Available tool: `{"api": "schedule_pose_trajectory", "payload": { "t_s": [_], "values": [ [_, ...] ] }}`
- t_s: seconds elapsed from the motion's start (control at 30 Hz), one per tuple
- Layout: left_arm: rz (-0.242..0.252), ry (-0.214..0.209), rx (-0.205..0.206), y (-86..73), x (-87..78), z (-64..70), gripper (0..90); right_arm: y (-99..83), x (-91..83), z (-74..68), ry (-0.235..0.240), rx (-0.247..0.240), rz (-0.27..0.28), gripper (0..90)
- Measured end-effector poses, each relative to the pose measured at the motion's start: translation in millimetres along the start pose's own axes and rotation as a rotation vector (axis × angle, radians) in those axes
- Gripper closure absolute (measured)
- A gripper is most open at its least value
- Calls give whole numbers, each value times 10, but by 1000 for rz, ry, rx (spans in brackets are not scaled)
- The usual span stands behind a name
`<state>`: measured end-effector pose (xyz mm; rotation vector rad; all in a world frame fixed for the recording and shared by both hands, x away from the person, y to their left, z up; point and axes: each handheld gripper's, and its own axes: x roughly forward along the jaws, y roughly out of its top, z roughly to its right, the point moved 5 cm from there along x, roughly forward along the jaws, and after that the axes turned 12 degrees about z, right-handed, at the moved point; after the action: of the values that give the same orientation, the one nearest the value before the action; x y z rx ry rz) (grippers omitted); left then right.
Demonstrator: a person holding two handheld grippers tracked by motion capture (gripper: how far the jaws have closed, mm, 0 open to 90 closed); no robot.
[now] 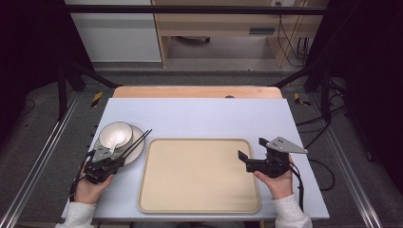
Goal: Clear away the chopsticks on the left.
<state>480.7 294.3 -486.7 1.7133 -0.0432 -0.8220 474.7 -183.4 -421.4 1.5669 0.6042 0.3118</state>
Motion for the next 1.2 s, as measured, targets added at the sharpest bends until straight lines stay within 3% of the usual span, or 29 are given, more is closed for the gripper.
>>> {"api": "schedule_pose_trajectory", "payload": {
  "t_s": [0.23, 0.53, 0.73, 0.97, 1.2],
  "values": [
    [53, 6, -3, 114, -91, 138, 853, 17, -25, 23, -6, 1, 7, 69],
    [130, 49, -55, 255, -208, 400, 853, 32, -45, 37, -14, 4, 16, 67],
    [162, 86, -109, 291, -240, 608, 853, 22, -42, 38, -20, 12, 12, 66],
    [166, 127, -178, 305, -197, 822, 853, 36, -58, 39, -20, 14, 21, 64],
    [200, 196, -235, 354, -209, 987, 853, 36, -55, 32, -16, 13, 22, 65]
  ]
}}
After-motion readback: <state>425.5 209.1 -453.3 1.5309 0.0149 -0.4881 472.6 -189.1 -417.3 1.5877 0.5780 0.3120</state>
